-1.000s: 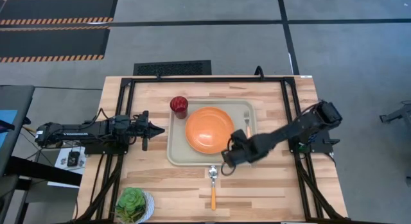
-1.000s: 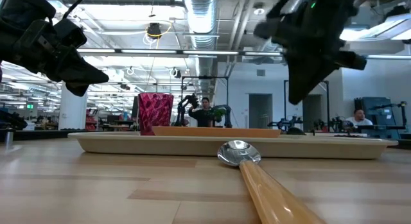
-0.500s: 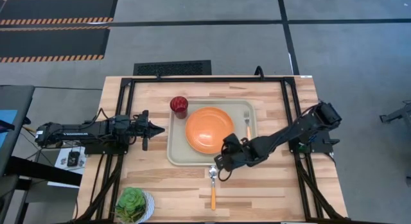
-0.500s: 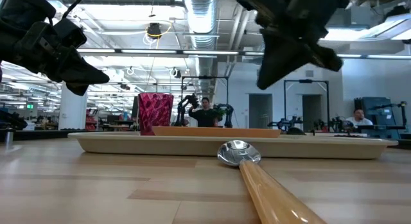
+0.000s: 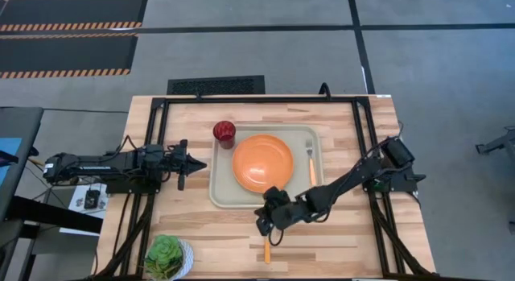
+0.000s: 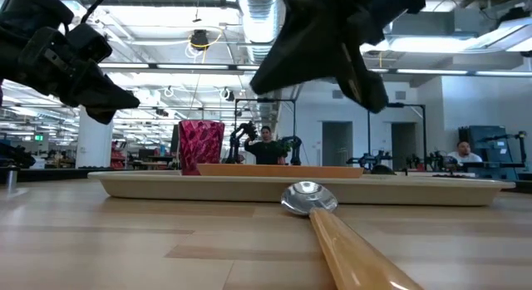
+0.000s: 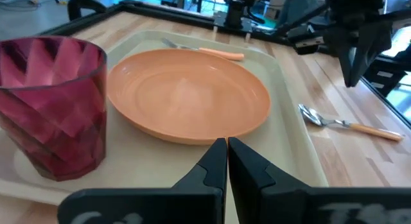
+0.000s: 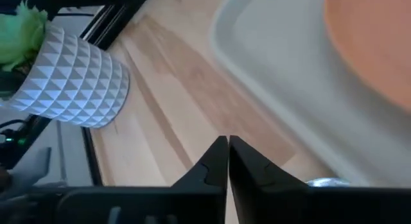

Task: Pick and place plate/cup/fork/spoon on tray
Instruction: Put the orange spoon to the right of the orange plate on the gray serving tray

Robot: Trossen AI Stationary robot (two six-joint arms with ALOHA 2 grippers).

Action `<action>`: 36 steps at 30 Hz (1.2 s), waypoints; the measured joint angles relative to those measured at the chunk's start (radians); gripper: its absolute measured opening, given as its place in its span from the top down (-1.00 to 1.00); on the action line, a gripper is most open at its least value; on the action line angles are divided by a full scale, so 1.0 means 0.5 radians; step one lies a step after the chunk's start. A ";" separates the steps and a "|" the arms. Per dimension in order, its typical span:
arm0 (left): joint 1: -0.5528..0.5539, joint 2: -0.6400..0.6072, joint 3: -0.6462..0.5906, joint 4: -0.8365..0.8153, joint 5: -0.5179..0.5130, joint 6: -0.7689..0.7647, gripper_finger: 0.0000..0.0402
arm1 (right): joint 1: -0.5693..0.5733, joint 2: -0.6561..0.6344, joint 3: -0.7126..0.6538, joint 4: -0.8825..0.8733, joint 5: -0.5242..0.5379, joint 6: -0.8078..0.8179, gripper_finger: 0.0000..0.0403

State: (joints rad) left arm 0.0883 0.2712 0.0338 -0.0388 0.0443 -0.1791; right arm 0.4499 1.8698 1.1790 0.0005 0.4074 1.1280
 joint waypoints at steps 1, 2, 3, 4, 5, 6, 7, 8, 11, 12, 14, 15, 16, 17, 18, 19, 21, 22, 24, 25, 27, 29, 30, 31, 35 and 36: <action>0.000 0.003 0.000 0.001 0.012 0.000 1.00 | 0.016 0.021 0.005 0.012 -0.014 0.034 0.80; 0.000 0.008 0.000 0.003 0.025 0.000 1.00 | 0.028 0.050 0.021 0.016 -0.025 0.074 0.78; 0.000 0.014 0.000 0.006 0.035 0.000 1.00 | 0.044 0.079 0.038 0.025 -0.038 0.117 0.76; 0.000 0.016 0.000 0.008 0.044 0.000 1.00 | 0.062 0.104 0.050 0.015 -0.045 0.156 0.74; 0.000 0.016 0.000 0.008 0.046 0.000 1.00 | 0.080 0.135 0.071 0.000 -0.075 0.193 0.72; -0.001 0.016 0.000 0.008 0.047 0.000 1.00 | 0.092 0.163 0.103 0.000 -0.116 0.230 0.71; -0.001 0.016 0.000 0.008 0.047 0.000 1.00 | 0.106 0.186 0.139 -0.013 -0.153 0.275 0.69; -0.001 0.017 0.000 0.008 0.047 0.000 1.00 | 0.119 0.210 0.188 -0.046 -0.194 0.332 0.66; -0.001 0.020 0.000 0.008 0.048 0.000 1.00 | 0.158 0.297 0.387 -0.338 -0.291 0.460 0.57; -0.001 0.020 0.000 0.008 0.047 0.000 1.00 | 0.171 0.327 0.469 -0.471 -0.315 0.492 0.53; -0.001 0.021 0.000 0.008 0.047 0.000 1.00 | 0.189 0.380 0.639 -0.755 -0.342 0.589 0.44; -0.001 0.021 0.000 0.008 0.048 0.000 1.00 | 0.197 0.400 0.733 -0.903 -0.350 0.665 0.39; -0.001 0.021 0.000 0.008 0.047 0.000 1.00 | 0.205 0.419 0.811 -1.066 -0.356 0.754 0.35; -0.001 0.021 0.000 0.008 0.047 0.000 1.00 | 0.213 0.444 0.889 -1.212 -0.374 0.847 0.30; -0.001 0.021 0.000 0.008 0.048 0.000 1.00 | 0.215 0.473 0.958 -1.323 -0.398 0.923 0.27; -0.001 0.021 0.000 0.008 0.048 0.000 1.00 | 0.216 0.508 1.014 -1.400 -0.422 0.986 0.23; -0.001 0.021 0.000 0.008 0.048 0.000 1.00 | 0.221 0.586 1.101 -1.489 -0.480 1.105 0.19; -0.001 0.021 0.000 0.008 0.048 0.000 1.00 | 0.221 0.617 1.129 -1.508 -0.510 1.145 0.18; -0.001 0.021 0.000 0.008 0.048 0.000 1.00 | 0.210 0.691 1.192 -1.493 -0.572 1.193 0.17; -0.001 0.021 0.000 0.008 0.048 0.000 1.00 | 0.201 0.727 1.216 -1.502 -0.599 1.221 0.17; -0.001 0.021 0.000 0.008 0.048 0.000 1.00 | 0.188 0.795 1.255 -1.537 -0.635 1.268 0.18; -0.001 0.021 0.000 0.008 0.048 0.000 1.00 | 0.176 0.857 1.294 -1.583 -0.653 1.292 0.21; -0.001 0.021 0.000 0.008 0.048 0.000 1.00 | 0.175 0.886 1.317 -1.588 -0.650 1.304 0.22; -0.001 0.021 0.000 0.008 0.048 0.000 1.00 | 0.170 0.905 1.337 -1.610 -0.644 1.313 0.24; -0.001 0.020 0.000 0.008 0.052 0.000 1.00 | 0.163 0.948 1.376 -1.635 -0.651 1.310 0.32; -0.001 0.021 0.000 0.008 0.052 0.000 1.00 | 0.158 0.958 1.378 -1.636 -0.653 1.307 0.35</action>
State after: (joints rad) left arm 0.0879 0.2816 0.0338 -0.0349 0.0704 -0.1791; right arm 0.5291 2.3488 1.8679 -0.8174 0.0811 1.7815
